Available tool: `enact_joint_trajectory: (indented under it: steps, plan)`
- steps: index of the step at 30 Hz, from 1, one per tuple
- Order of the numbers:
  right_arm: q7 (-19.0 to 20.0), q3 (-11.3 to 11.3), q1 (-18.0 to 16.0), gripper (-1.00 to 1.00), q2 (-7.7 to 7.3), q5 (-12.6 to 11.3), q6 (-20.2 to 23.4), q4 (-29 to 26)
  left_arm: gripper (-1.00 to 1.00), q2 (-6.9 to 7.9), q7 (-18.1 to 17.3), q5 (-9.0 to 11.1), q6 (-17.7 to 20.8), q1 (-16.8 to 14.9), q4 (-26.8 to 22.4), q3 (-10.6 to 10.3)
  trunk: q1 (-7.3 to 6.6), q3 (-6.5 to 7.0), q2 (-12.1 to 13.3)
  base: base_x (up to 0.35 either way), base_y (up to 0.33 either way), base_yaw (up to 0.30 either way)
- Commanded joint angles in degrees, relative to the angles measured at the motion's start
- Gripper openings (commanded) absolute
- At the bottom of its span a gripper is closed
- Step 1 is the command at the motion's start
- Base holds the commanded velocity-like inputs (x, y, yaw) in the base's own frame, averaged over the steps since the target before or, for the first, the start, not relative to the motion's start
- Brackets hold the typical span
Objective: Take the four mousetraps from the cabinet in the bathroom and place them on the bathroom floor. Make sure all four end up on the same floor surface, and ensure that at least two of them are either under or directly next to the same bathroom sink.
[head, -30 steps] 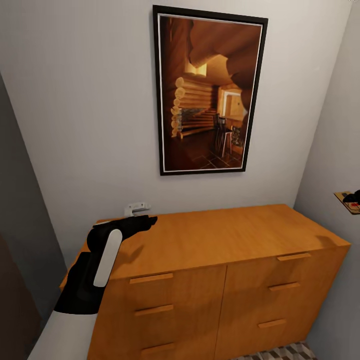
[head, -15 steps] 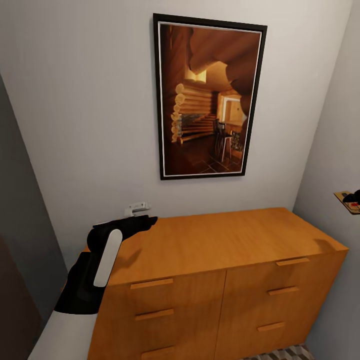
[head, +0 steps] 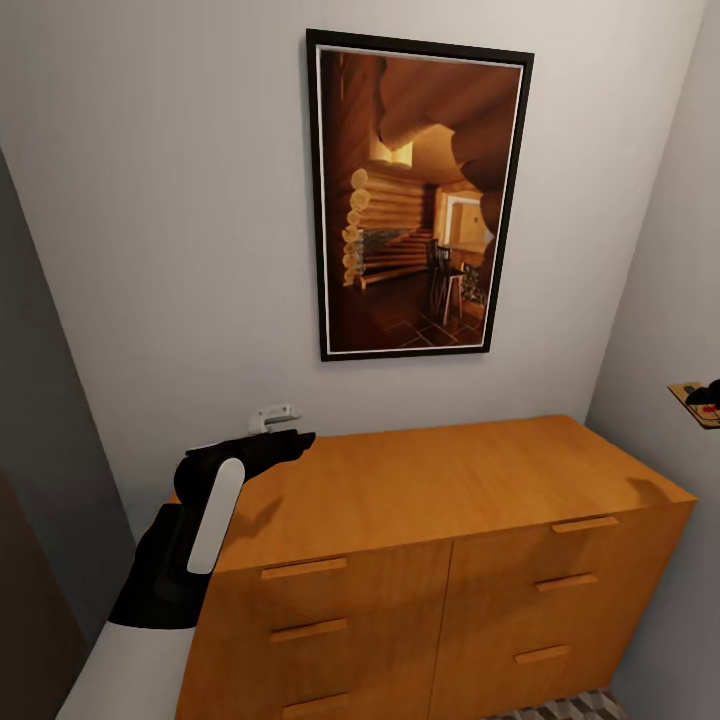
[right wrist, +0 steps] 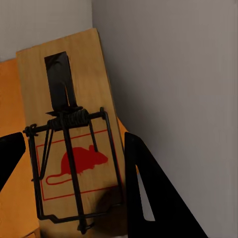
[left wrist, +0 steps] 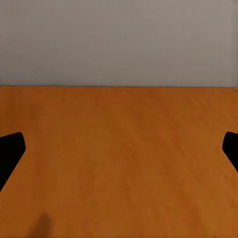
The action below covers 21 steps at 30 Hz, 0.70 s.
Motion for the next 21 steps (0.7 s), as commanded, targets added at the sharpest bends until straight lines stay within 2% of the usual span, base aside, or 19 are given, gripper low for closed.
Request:
enact_joint_trajectory:
  steps: [1, 9, 11, 16, 21]
  plan:
    - [0.4, 0.2, -0.1, -1.00, -0.08, 0.4, 0.1, 0.0, 1.00, -0.02, 0.6, 0.6, 0.2, -0.1, -0.1, 0.0, 0.00, -0.08, 0.0, 0.000, 0.000, 0.000]
    - [2.7, 0.6, 1.3, -1.00, 0.25, 0.4, 0.1, -1.6, 1.00, 2.24, -1.7, -1.7, 2.0, 0.0, 1.4, -2.3, 0.00, -0.08, 0.0, 0.003, 0.000, 0.000]
    - [3.3, 0.6, 1.3, -1.00, 0.26, 0.3, 0.1, -1.0, 1.00, 2.88, -2.3, -1.1, 2.1, 0.1, 1.6, -1.6, 0.00, -0.08, 0.0, 0.101, 0.000, 0.000]
    - [4.3, 0.6, 2.2, -1.00, 0.26, 0.4, 0.1, 0.5, 1.00, 4.50, -0.7, 0.2, 3.8, 0.3, 1.8, 0.0, 0.00, -0.08, 0.0, 0.209, 0.000, 0.000]
    - [4.9, 0.6, 2.4, -1.00, 0.26, 0.4, 0.1, 0.5, 1.00, 4.83, 0.9, 1.6, 4.9, 0.3, 1.4, 1.6, 0.00, -0.08, 0.0, 0.075, 0.000, 0.000]
